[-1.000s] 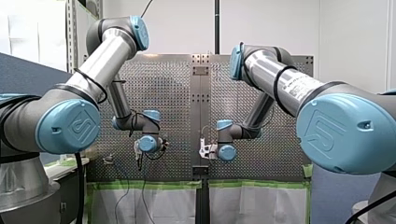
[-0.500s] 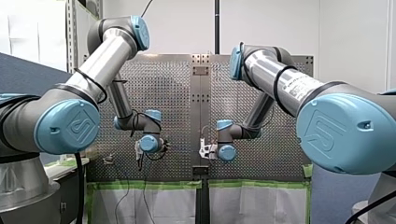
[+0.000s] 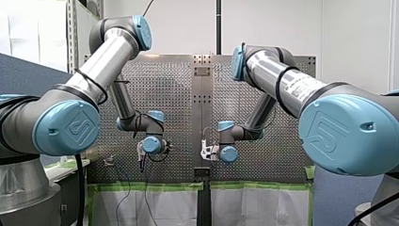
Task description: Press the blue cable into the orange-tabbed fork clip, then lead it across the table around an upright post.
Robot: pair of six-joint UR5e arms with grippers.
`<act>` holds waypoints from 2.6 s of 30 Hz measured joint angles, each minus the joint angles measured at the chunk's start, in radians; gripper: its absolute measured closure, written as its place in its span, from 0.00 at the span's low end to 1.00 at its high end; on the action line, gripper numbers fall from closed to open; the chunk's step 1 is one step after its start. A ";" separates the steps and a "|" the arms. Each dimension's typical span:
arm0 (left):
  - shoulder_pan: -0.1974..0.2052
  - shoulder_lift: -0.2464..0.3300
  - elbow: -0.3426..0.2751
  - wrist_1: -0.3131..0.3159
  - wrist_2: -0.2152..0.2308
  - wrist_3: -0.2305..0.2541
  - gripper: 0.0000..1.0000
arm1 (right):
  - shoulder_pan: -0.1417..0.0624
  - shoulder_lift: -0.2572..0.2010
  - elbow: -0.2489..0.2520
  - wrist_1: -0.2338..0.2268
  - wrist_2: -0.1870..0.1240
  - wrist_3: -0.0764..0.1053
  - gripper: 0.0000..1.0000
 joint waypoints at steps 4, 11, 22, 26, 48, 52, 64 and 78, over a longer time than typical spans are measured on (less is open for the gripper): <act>0.000 0.000 0.000 -0.006 -0.007 0.007 1.00 | 0.000 0.000 0.000 0.001 0.000 0.000 1.00; 0.000 0.000 0.000 -0.035 -0.056 0.042 1.00 | 0.000 0.000 0.000 0.001 0.000 0.000 1.00; -0.002 0.001 0.000 -0.040 -0.094 0.060 1.00 | 0.002 0.000 0.000 0.001 0.000 0.000 1.00; -0.005 0.002 0.006 -0.046 -0.074 0.070 1.00 | 0.002 -0.004 0.000 0.003 0.003 -0.011 1.00; -0.068 0.166 0.014 -0.222 -0.077 0.107 1.00 | 0.024 -0.184 0.010 0.176 0.030 -0.043 1.00; -0.083 0.202 0.014 -0.258 -0.085 0.106 1.00 | 0.027 -0.217 0.024 0.208 0.037 -0.043 1.00; -0.107 0.295 0.015 -0.315 -0.119 0.054 1.00 | 0.027 -0.322 0.054 0.282 0.048 -0.034 1.00; -0.114 0.407 0.050 -0.340 -0.118 0.031 1.00 | 0.030 -0.444 0.054 0.311 0.048 -0.016 1.00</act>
